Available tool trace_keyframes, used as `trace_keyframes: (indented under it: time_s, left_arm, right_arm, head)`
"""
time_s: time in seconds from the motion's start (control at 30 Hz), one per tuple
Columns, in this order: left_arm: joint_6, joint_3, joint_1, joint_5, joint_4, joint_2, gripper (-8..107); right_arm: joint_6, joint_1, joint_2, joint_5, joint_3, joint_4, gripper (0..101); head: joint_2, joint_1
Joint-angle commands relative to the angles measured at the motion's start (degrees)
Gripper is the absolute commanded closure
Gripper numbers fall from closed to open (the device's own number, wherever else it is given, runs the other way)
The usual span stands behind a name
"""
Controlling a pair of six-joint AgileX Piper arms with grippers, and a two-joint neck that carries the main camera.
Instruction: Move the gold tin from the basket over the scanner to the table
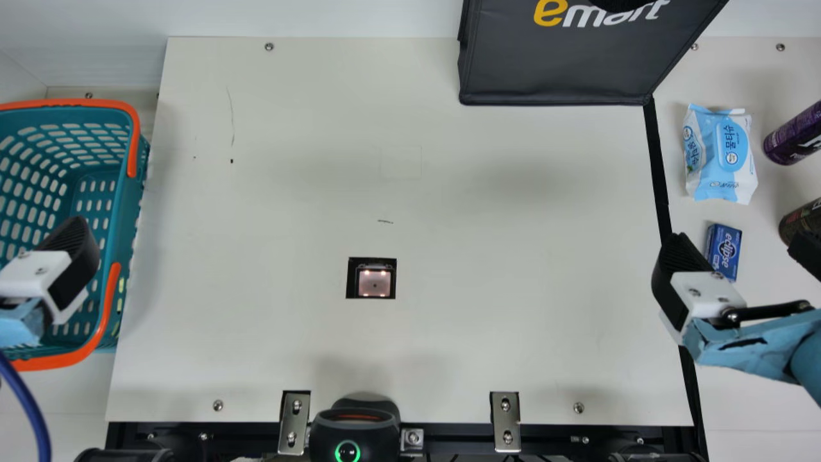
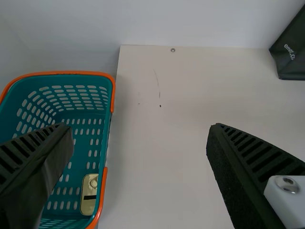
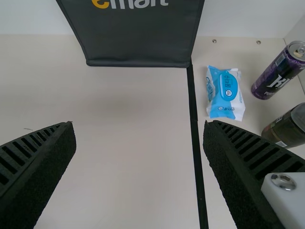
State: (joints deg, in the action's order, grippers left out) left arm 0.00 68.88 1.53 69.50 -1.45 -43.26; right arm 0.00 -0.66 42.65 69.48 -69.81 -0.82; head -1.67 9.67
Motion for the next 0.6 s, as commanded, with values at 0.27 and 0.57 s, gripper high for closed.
trace_keyframes:
  time_s: [0.27,0.57]
  left_arm:
    - [0.0,0.0,0.0,0.0,0.0,0.0,9]
    - [0.0,0.0,0.0,0.0,0.0,0.0,9]
  right_arm:
    - [0.0,0.0,0.0,0.0,0.0,0.0,6]
    - [0.0,0.0,0.0,0.0,0.0,0.0,6]
  head:
    - [12.1,-1.7]
    - [20.1,-1.7]
